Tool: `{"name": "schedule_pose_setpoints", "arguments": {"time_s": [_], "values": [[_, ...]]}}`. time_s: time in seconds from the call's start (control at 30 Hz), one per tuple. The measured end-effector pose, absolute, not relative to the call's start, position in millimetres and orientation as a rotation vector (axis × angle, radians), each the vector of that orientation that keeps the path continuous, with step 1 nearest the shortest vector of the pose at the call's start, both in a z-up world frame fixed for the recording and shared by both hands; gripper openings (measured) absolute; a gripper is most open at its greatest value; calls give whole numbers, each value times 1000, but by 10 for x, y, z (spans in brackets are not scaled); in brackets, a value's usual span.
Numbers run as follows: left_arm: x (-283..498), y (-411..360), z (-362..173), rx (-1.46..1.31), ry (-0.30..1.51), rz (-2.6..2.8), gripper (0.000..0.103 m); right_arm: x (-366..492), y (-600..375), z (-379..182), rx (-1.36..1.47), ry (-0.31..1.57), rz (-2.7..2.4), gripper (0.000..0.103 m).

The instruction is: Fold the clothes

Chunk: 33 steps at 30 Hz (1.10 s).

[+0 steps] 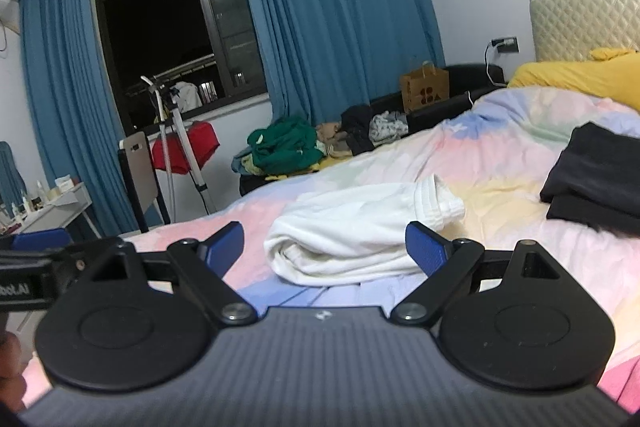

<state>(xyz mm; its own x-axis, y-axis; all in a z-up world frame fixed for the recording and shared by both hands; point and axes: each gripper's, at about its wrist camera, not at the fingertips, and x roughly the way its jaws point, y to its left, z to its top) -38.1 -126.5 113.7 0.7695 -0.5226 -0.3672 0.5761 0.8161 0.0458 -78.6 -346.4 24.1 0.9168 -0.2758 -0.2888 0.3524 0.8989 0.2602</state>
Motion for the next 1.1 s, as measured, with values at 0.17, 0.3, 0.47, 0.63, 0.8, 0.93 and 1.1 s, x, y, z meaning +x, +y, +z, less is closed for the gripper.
{"name": "schedule_pose_setpoints", "arguments": {"time_s": [0.17,0.3,0.47,0.63,0.8,0.93,1.1], "values": [[-272,-1222,1012,152,372,-595,103,-694,-3446,72,295,270,-358,89],[-176,-1196,869,170,382,-584,103,-606,-3393,-66,254,284,-388,89],[-80,-1157,705,189,396,-582,103,-547,-3388,-193,252,315,-402,89],[-50,-1137,595,190,407,-582,103,-598,-3398,-240,272,296,-422,89],[-17,-1098,539,190,411,-574,103,-619,-3391,-266,276,289,-439,89],[1,-1102,510,184,418,-570,103,-558,-3294,-268,220,307,-446,89],[13,-1109,473,144,431,-581,103,-535,-3284,-269,207,316,-446,89]]}}
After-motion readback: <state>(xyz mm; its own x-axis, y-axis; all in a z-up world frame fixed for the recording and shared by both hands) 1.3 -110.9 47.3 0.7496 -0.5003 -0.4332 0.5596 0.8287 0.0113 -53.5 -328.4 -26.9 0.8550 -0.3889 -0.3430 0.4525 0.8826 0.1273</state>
